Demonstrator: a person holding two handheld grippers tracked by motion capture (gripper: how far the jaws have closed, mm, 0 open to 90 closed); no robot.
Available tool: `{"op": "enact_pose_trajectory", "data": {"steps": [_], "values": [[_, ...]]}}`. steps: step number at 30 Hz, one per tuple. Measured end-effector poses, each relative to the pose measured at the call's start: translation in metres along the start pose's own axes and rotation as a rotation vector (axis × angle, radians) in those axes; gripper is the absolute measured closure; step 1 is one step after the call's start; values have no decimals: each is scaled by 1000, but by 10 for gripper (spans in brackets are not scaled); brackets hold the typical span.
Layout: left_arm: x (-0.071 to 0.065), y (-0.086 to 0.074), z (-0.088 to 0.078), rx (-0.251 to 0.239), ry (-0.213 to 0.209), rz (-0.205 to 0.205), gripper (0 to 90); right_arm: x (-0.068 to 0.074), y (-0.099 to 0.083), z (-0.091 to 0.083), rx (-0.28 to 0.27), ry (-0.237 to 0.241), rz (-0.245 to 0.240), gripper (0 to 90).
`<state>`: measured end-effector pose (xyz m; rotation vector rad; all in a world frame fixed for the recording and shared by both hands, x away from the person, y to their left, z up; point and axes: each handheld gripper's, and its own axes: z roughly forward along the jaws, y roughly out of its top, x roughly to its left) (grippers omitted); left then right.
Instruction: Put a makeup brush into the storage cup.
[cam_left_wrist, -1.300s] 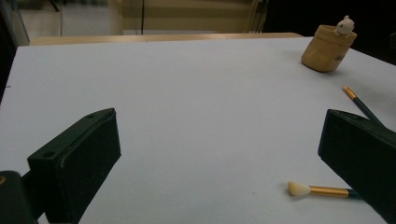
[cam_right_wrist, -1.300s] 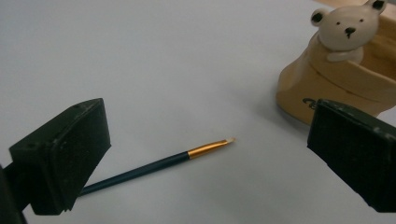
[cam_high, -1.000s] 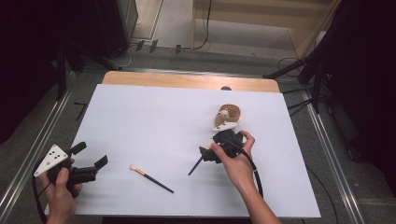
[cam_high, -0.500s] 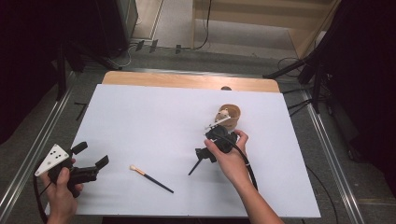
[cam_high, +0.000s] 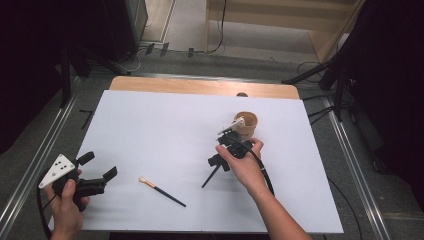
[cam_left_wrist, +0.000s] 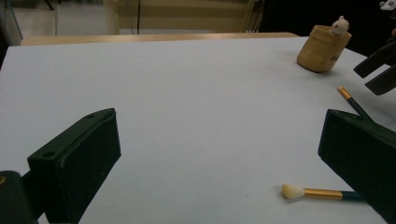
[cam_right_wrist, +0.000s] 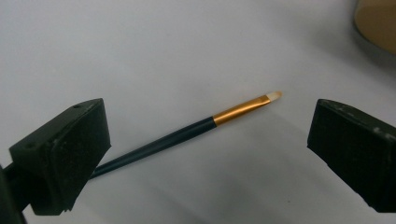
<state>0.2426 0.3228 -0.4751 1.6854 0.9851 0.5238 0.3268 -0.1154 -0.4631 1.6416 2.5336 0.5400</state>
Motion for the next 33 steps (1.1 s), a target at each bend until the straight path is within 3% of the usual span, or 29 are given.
{"op": "enact_pose_trajectory", "data": {"steps": [14,22,25,29,33], "values": [[0,0,1,6,3,-3,0,8,9,13,136,-21,27,0],[0,0,1,5,2,-5,0,11,12,16,160,-37,48,0],[0,0,1,5,2,-4,0,13,12,17,166,-66,56,66],[1,0,1,7,3,-1,0,17,12,20,202,-66,19,146],[1,0,1,10,3,-1,0,19,12,24,228,-71,37,146]]}}
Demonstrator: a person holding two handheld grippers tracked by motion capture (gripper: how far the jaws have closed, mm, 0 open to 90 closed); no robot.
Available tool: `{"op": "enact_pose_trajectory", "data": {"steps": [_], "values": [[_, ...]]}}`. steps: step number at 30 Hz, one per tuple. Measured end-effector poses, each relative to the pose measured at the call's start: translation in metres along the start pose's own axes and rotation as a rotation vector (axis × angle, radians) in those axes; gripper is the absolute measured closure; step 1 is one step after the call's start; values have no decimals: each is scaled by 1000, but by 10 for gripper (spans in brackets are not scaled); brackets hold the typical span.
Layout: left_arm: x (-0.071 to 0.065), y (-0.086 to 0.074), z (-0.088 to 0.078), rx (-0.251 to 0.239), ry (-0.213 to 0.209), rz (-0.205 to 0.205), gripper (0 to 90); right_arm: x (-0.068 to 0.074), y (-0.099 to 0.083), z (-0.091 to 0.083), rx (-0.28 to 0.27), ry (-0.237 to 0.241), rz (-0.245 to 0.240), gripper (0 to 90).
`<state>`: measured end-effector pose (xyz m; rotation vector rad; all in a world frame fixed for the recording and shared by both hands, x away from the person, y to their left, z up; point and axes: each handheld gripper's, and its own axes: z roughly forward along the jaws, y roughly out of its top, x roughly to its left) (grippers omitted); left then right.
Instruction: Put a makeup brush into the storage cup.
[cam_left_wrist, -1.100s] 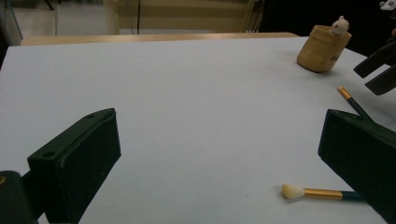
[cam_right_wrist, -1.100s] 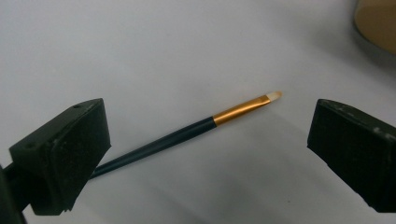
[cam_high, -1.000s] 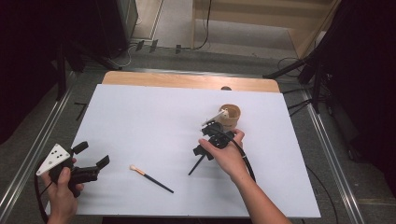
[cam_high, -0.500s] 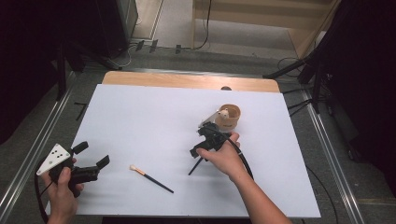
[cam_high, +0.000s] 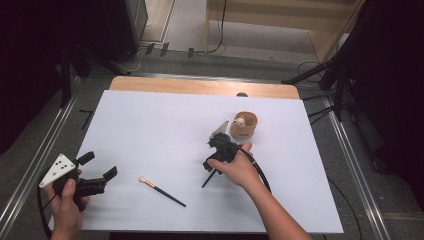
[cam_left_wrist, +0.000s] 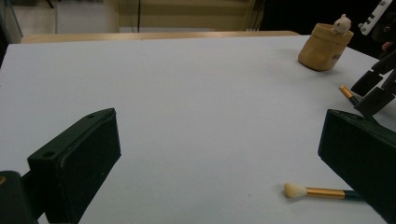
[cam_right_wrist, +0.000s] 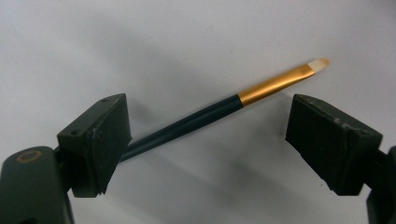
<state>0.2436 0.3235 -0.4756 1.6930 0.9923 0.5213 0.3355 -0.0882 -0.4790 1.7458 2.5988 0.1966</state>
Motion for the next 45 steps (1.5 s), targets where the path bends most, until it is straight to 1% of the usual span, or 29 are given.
{"op": "enact_pose_trajectory", "data": {"steps": [2,3,7,10,11,12,13,14,16,18,20,22,23,25,30,31,32,33,34,35,37,39,40,41,42,45], "values": [[0,0,0,-3,-1,-3,0,0,1,1,9,-6,13,146],[0,0,0,-4,0,-4,0,0,2,1,20,-1,32,147],[0,0,0,0,3,-2,0,-2,4,3,31,10,61,167],[1,0,0,1,1,-1,0,-3,6,2,35,1,66,192],[0,0,0,1,2,-2,0,-1,6,3,37,-16,70,215],[0,0,0,1,2,1,0,-1,6,3,37,-16,70,215],[0,0,0,-1,1,2,0,0,6,3,44,-35,62,229],[0,0,0,-1,1,2,0,0,6,3,44,-35,62,229],[0,0,0,-2,2,1,0,3,7,3,46,-55,59,233],[0,0,1,-4,1,2,0,3,7,4,47,-60,51,237],[0,0,1,-2,2,1,0,3,8,3,50,-57,60,245],[0,0,0,0,3,0,0,2,8,1,54,-58,76,318],[1,0,1,-1,1,1,0,2,8,1,54,-58,76,318],[1,0,1,0,2,0,0,1,8,-1,58,-56,85,389],[0,0,1,-4,1,2,0,0,9,-1,60,-59,85,436],[0,0,1,-4,0,1,0,1,9,-1,65,-57,86,459],[0,0,1,-4,0,1,0,2,10,-2,76,-54,94,509],[0,0,1,1,2,2,0,2,10,-2,76,-54,94,509],[0,0,1,1,3,2,0,2,10,-3,83,-57,85,533],[0,0,1,-1,3,1,0,2,10,-3,83,-57,85,533],[0,0,1,-2,2,0,0,2,11,-3,85,-58,80,563],[0,0,1,1,2,0,0,2,12,-3,95,-56,81,627],[0,0,1,2,2,0,0,2,12,-3,95,-56,81,627],[1,0,1,0,1,0,0,2,13,-3,104,-55,78,679],[1,0,1,1,1,1,0,2,13,-3,104,-55,78,679],[1,0,1,1,1,1,0,1,14,-3,112,-54,70,747]]}}
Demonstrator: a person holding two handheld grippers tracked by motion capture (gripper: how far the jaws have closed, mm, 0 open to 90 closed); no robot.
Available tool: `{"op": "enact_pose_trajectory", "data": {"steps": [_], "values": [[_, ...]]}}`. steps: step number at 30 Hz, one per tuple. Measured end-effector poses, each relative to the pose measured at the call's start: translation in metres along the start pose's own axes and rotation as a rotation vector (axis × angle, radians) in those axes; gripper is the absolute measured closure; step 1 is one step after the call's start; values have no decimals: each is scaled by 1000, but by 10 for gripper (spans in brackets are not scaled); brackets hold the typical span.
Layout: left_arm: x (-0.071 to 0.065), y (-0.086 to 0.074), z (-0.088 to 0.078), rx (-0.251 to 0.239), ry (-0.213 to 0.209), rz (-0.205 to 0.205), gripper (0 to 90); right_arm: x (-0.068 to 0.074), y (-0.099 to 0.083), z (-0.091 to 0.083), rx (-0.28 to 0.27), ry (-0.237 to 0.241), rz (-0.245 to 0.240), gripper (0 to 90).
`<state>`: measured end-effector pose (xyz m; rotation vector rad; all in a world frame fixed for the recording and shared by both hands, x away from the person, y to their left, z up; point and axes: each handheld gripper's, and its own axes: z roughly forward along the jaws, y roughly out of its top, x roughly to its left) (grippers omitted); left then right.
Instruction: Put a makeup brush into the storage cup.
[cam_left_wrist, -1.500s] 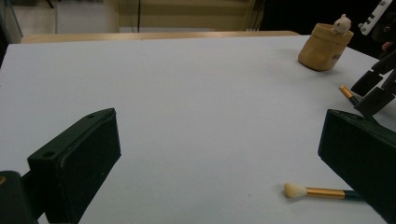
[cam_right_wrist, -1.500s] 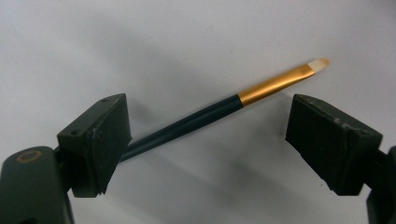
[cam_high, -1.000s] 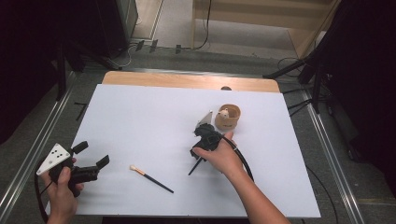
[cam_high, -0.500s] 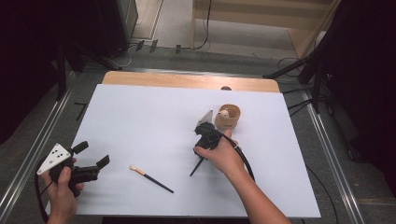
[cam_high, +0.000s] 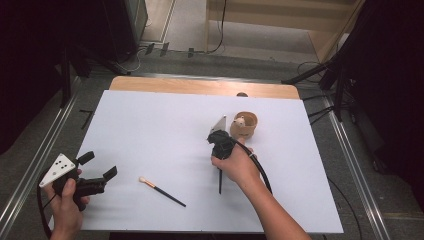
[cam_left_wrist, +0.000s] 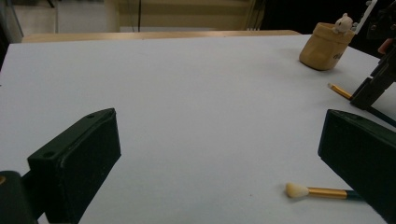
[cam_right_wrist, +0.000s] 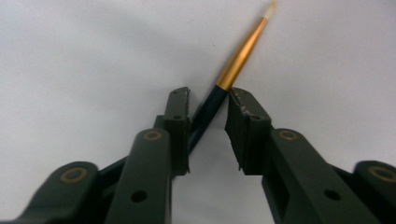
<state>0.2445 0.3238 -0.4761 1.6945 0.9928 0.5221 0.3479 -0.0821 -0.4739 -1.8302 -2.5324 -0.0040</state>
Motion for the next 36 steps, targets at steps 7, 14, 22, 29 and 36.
{"op": "enact_pose_trajectory", "data": {"steps": [7,14,22,29,36], "values": [[0,0,1,5,0,-3,0,1,1,0,15,1,0,841],[-1,0,2,2,-2,0,0,0,-1,0,5,12,-11,845],[0,-1,2,2,-2,0,0,-7,-6,-2,-74,43,-2,845],[-1,0,2,7,-2,2,0,-13,-13,-11,-203,81,-9,846],[-1,0,2,9,1,2,0,-14,-18,-16,-303,97,-10,846]]}}
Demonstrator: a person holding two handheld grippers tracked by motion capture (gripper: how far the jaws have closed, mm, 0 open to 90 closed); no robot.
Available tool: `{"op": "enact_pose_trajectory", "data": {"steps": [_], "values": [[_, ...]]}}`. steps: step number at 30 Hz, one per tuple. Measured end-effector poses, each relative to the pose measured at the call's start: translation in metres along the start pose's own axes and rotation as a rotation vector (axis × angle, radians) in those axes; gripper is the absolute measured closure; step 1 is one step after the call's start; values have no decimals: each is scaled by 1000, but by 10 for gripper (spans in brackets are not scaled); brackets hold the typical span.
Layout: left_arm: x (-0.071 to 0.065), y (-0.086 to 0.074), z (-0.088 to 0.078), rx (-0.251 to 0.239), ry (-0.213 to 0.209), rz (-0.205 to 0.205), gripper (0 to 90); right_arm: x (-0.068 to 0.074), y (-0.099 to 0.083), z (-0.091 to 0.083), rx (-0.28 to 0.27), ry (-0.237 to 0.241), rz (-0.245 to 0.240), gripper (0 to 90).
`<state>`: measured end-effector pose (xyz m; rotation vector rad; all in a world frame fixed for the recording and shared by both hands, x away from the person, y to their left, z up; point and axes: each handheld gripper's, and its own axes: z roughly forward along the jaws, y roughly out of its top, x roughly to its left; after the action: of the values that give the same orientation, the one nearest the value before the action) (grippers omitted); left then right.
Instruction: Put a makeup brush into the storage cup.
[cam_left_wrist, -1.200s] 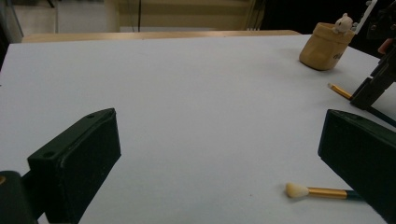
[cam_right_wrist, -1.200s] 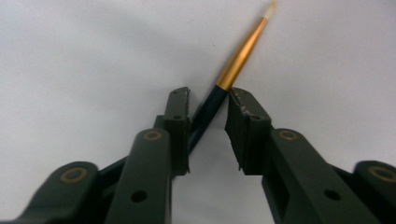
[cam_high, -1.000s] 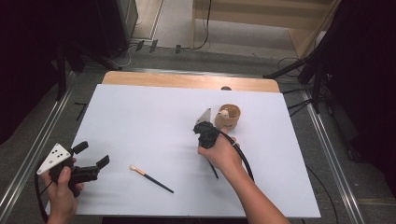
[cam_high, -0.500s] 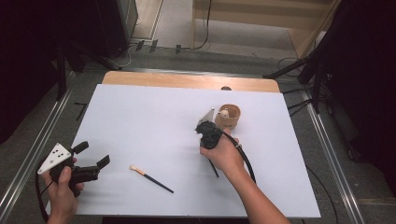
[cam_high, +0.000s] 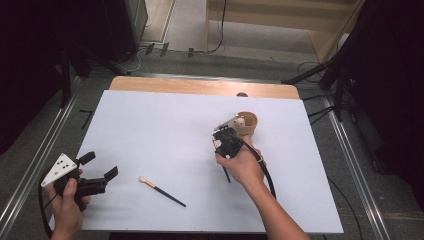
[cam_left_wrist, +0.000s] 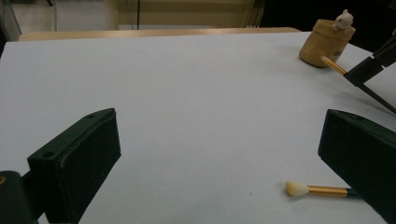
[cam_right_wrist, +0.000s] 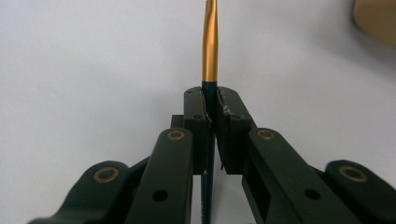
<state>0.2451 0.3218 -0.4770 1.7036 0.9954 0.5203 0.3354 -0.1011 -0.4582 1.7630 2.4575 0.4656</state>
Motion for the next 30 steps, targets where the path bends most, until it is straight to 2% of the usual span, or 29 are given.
{"op": "enact_pose_trajectory", "data": {"steps": [2,3,5,6,7,9,10,13,14,15,16,21,23,24,25,26,30], "values": [[0,0,0,-2,-3,0,0,0,-2,-3,-45,1,-3,846],[0,0,0,-1,-2,0,0,0,-3,-5,-84,16,-7,846],[0,0,0,1,-1,1,0,0,-3,-7,-100,23,-7,846],[0,0,0,-1,-2,0,0,0,-4,-9,-143,24,-8,846],[0,0,0,1,-1,1,0,0,-4,-9,-143,24,-8,846],[0,0,0,1,0,3,0,0,-6,-12,-204,20,-18,846],[0,0,0,1,-1,4,0,0,-6,-12,-204,20,-18,846],[0,0,0,-1,-3,3,0,-1,-9,-15,-292,19,-29,846],[0,0,0,-2,-3,3,0,-1,-9,-15,-292,19,-29,846],[0,0,0,1,-1,3,0,-2,-10,-16,-332,14,-33,845],[0,0,0,2,-1,4,0,-2,-10,-16,-332,14,-33,845],[0,0,1,-1,-4,4,0,-1,-13,-19,-413,28,-26,845],[0,0,0,-1,-3,1,0,-1,-14,-21,-464,28,-41,846],[0,0,0,-2,-3,-1,0,-1,-14,-21,-464,28,-41,846],[0,0,1,-4,-3,-2,0,1,-14,-22,-492,21,-45,846],[0,0,1,-4,-3,-2,0,1,-14,-22,-492,21,-45,846],[0,0,1,-2,-4,2,0,3,-15,-26,-551,22,-55,845]]}}
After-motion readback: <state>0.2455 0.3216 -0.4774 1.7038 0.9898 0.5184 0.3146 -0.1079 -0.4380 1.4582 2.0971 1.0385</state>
